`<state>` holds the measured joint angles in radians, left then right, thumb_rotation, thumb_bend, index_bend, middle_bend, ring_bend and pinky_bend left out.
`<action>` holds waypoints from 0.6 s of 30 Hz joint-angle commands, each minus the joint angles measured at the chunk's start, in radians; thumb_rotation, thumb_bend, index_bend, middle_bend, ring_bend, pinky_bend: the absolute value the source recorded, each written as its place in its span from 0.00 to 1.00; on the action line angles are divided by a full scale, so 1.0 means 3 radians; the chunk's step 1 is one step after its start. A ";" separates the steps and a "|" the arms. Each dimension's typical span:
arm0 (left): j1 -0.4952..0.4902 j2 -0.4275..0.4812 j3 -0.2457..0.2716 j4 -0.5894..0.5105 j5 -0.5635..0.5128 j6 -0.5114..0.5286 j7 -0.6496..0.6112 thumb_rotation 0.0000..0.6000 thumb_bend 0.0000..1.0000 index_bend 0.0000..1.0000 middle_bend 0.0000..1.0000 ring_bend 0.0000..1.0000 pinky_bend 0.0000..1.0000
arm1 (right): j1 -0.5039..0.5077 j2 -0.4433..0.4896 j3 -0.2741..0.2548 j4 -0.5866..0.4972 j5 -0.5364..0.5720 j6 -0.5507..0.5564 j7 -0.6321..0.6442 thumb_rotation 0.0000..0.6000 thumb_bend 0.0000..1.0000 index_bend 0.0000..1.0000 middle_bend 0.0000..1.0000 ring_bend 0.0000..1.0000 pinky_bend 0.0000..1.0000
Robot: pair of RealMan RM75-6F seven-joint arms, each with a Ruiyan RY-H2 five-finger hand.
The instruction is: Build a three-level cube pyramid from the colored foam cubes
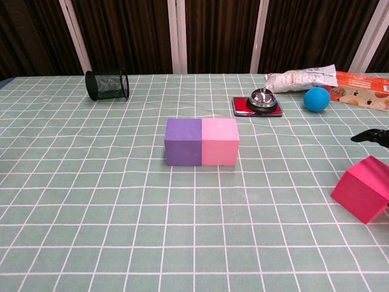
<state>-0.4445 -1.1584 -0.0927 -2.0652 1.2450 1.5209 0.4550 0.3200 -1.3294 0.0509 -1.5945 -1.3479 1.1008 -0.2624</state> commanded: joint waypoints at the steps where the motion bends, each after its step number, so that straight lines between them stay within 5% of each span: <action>1: 0.0010 0.0000 -0.0015 -0.0005 -0.0002 -0.0014 -0.0003 1.00 0.13 0.00 0.00 0.00 0.00 | 0.0043 -0.0065 0.0033 0.0002 0.0044 -0.0039 -0.0016 1.00 0.25 0.00 0.00 0.00 0.00; 14: 0.0075 0.0027 -0.0073 -0.0032 0.0021 -0.0059 -0.0034 1.00 0.13 0.00 0.00 0.00 0.00 | 0.0206 -0.0242 0.0157 -0.0066 0.0338 -0.0174 -0.0237 1.00 0.25 0.00 0.00 0.00 0.00; 18: 0.0084 0.0034 -0.0082 -0.0039 0.0015 -0.0083 -0.0041 1.00 0.13 0.00 0.00 0.00 0.00 | 0.0209 -0.0206 0.0192 -0.0177 0.0541 -0.0229 -0.0240 1.00 0.25 0.00 0.09 0.00 0.00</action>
<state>-0.4197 -1.1485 -0.1171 -2.0765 1.2497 1.4970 0.4430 0.3805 -1.3978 0.1013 -1.6288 -1.2142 1.0431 -0.3313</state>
